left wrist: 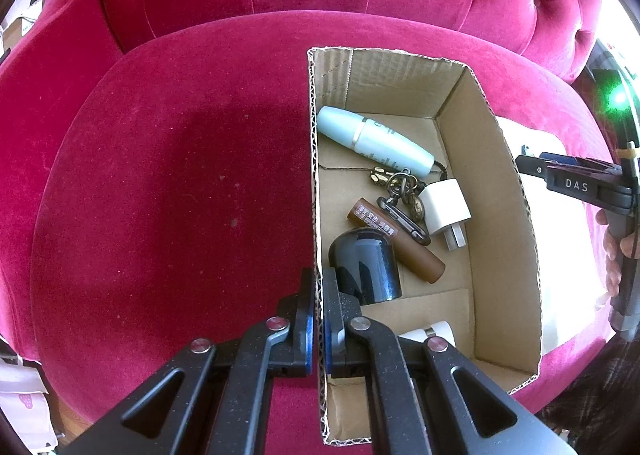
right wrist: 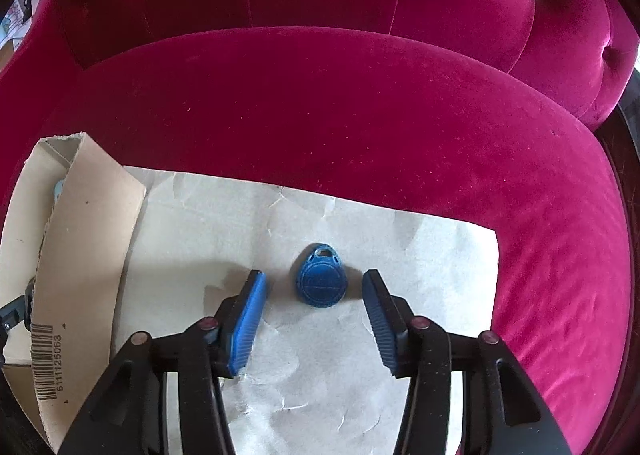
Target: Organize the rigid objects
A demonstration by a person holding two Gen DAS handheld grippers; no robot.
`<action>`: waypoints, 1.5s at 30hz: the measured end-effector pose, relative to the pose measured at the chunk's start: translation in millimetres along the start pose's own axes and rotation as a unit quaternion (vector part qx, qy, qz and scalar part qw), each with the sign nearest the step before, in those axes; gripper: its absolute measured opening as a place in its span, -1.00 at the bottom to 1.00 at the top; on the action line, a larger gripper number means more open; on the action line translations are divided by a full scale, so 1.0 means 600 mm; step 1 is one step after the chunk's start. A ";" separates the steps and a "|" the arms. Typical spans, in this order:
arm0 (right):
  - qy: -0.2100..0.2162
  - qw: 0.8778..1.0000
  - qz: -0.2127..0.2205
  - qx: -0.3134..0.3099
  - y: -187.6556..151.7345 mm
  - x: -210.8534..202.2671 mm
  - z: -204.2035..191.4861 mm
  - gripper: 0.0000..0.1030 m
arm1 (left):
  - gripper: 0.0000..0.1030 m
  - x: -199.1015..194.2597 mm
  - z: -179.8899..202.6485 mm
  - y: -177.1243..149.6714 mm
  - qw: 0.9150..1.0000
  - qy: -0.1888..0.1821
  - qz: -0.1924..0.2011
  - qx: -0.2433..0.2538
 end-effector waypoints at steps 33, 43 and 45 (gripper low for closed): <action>0.011 1.000 0.027 -0.008 0.005 -0.068 -0.039 -0.47 | -0.95 0.000 -0.001 0.000 1.000 0.001 0.001 0.001; 0.011 0.999 0.043 -0.014 0.008 -0.118 -0.054 -0.47 | -0.94 -0.001 -0.002 0.002 1.000 0.001 0.001 0.000; 0.011 0.999 0.047 -0.015 0.011 -0.127 -0.057 -0.47 | -0.94 -0.001 -0.002 0.002 1.000 0.001 0.000 0.001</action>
Point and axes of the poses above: each gripper's, at about its wrist camera, not at the fingertips, and x roughly the way its jaws point, z to its right, y to its top, the point moved 10 cm from there along x, roughly the way its jaws point, and after that the axes turned 1 degree about y, right-handed, at the moved point
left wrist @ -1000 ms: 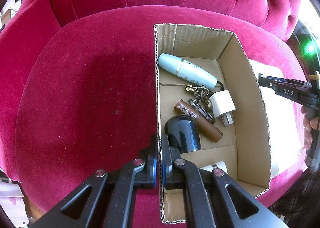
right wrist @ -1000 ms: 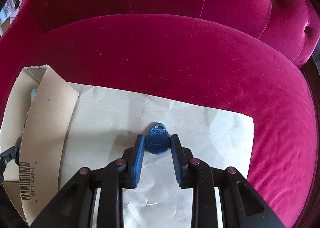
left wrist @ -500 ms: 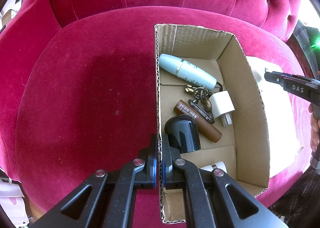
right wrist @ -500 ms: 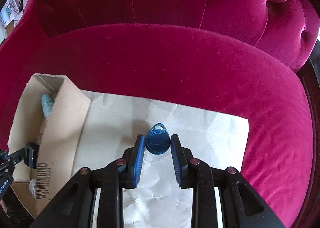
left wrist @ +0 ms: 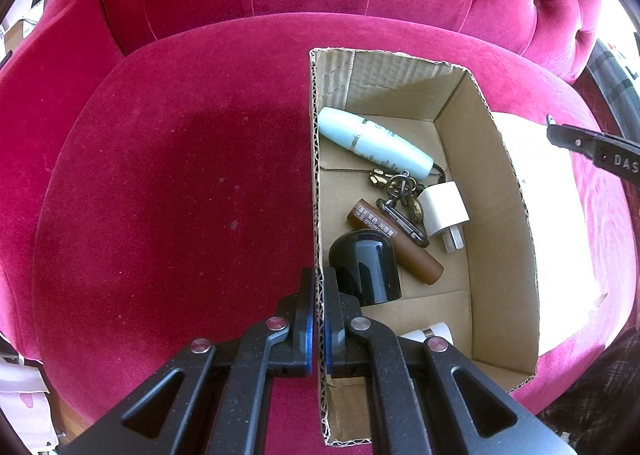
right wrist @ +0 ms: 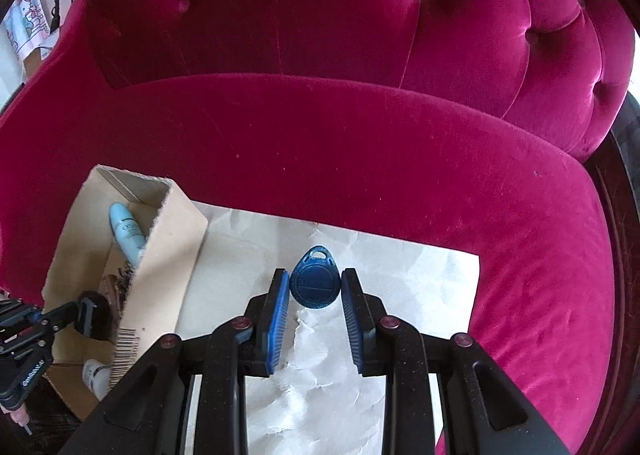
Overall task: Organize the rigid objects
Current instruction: 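Lift the blue key tag and carry it over the cardboard box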
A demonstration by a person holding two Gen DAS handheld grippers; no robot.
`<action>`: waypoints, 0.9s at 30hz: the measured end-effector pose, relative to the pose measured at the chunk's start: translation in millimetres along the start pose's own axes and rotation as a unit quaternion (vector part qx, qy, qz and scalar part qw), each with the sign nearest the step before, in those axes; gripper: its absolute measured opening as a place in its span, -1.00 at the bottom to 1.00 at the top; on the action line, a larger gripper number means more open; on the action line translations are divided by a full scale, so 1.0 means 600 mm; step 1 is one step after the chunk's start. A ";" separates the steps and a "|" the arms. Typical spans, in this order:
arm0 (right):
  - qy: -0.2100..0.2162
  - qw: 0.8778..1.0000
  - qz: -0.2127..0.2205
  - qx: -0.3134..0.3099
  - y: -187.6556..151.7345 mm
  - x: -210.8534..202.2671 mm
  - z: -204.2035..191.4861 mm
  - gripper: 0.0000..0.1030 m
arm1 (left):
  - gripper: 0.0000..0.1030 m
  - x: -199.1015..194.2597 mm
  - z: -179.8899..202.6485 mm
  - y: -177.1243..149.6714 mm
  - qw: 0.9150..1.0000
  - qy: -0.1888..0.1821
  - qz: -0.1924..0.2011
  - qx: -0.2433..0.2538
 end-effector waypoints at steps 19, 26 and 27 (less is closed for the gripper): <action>0.038 0.997 0.061 -0.030 0.049 -0.098 -0.058 -0.47 | -0.94 -0.002 -0.003 0.003 1.000 0.001 0.000 0.001; 0.062 0.994 0.072 -0.050 0.060 -0.112 -0.099 -0.47 | -0.94 -0.003 -0.004 0.004 1.000 0.001 0.000 0.001; 0.068 0.993 0.074 -0.055 0.062 -0.115 -0.108 -0.47 | -0.94 -0.003 -0.004 0.004 1.000 0.001 0.000 0.001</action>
Point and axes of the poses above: each gripper's, at about its wrist camera, not at the fingertips, and x roughly the way its jaws point, z to its right, y to its top, the point moved 10 cm from there along x, roughly the way its jaws point, and after that the axes turned 1 degree about y, right-handed, at the moved point
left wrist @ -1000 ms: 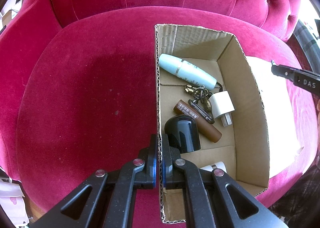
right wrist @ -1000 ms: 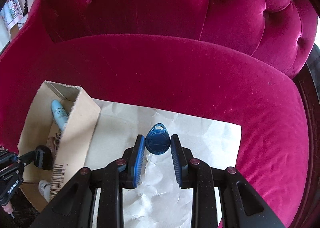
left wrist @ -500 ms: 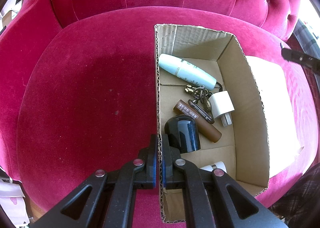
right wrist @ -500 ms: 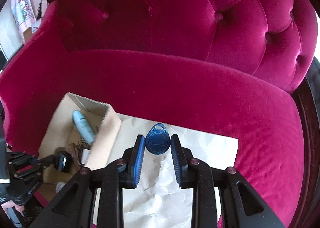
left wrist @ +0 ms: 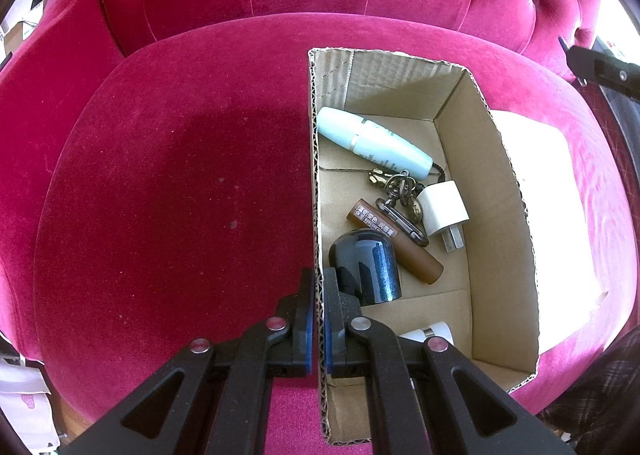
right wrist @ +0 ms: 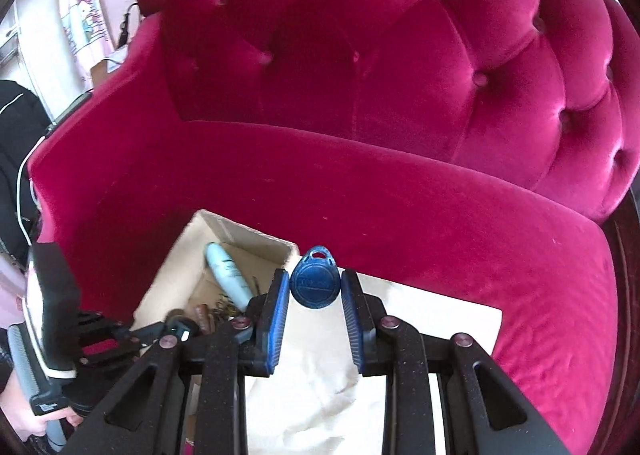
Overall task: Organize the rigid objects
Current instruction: 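Lift the blue key tag and carry it over the cardboard box, then lower the blue tag into the box and open the right gripper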
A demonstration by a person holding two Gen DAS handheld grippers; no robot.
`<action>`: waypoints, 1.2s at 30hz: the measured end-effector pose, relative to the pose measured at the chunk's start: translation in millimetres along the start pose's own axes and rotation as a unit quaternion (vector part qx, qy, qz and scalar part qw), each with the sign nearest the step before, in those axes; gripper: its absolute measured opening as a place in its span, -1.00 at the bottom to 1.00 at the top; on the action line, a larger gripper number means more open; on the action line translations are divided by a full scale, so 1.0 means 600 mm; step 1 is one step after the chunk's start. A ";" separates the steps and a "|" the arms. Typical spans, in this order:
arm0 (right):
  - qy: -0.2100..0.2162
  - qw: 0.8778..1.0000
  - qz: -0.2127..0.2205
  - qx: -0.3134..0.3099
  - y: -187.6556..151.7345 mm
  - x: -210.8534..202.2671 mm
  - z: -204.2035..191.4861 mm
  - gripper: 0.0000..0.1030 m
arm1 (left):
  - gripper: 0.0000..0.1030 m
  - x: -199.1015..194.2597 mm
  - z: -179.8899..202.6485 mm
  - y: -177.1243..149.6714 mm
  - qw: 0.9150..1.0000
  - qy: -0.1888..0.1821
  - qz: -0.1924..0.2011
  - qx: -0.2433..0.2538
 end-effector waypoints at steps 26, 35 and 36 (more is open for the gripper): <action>0.096 0.992 -0.028 -0.081 -0.020 0.033 -0.154 -0.46 | -0.94 0.000 0.002 0.000 1.000 0.001 0.000 0.001; 0.109 0.988 -0.055 -0.096 -0.054 0.063 -0.173 -0.46 | -0.94 -0.001 0.004 -0.001 1.000 0.001 0.000 0.000; 0.110 0.988 -0.057 -0.096 -0.056 0.065 -0.172 -0.46 | -0.94 -0.001 0.003 -0.001 1.000 0.001 0.000 0.000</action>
Point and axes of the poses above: each gripper's, at about its wrist camera, not at the fingertips, and x roughly the way its jaws point, z to its right, y to its top, the point moved 10 cm from there along x, roughly the way its jaws point, and after that the axes turned 1 degree about y, right-handed, at the moved point
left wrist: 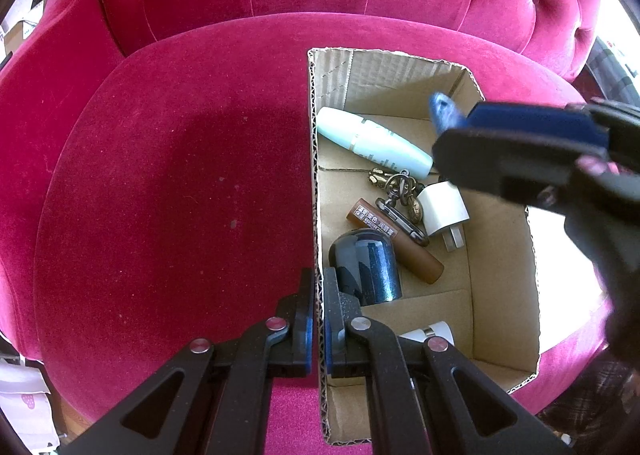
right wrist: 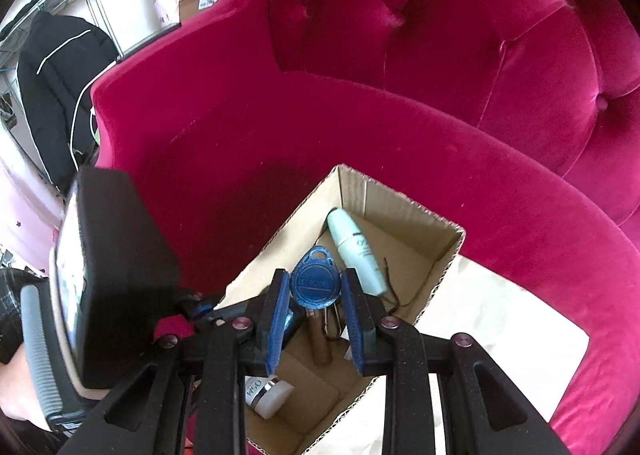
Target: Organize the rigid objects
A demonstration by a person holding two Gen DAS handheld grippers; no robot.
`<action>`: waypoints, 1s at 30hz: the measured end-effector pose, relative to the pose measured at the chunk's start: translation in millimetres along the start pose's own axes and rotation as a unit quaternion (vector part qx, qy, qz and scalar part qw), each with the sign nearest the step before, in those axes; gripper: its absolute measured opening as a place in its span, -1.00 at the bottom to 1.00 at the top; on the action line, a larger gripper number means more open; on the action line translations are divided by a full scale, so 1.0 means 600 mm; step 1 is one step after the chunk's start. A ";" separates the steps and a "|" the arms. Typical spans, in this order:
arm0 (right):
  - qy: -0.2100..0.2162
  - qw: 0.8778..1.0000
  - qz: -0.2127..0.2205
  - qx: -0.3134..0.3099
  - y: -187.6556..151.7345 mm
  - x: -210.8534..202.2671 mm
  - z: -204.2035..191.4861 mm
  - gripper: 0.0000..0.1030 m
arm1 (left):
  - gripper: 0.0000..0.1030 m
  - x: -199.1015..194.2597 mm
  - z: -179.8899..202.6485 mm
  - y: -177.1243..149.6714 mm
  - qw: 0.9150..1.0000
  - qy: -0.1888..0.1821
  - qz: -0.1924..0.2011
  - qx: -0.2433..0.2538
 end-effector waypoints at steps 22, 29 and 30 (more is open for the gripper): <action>-0.054 0.998 0.007 0.019 0.002 0.024 0.054 0.80 | -0.94 0.001 0.000 -0.001 1.000 0.001 0.000 0.001; -0.084 0.996 -0.002 0.025 0.000 0.027 0.078 1.00 | -0.94 0.003 0.001 -0.001 1.000 0.001 0.000 0.000; -0.085 0.996 -0.003 0.027 -0.001 0.027 0.081 1.00 | -0.94 0.005 0.002 -0.002 1.000 0.001 0.000 0.000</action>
Point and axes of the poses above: each gripper's, at about its wrist camera, not at the fingertips, and x roughly the way its jaws point, z to its right, y to its top, the point moved 10 cm from there along x, roughly the way its jaws point, and after that the axes turned 1 degree about y, right-handed, at the moved point
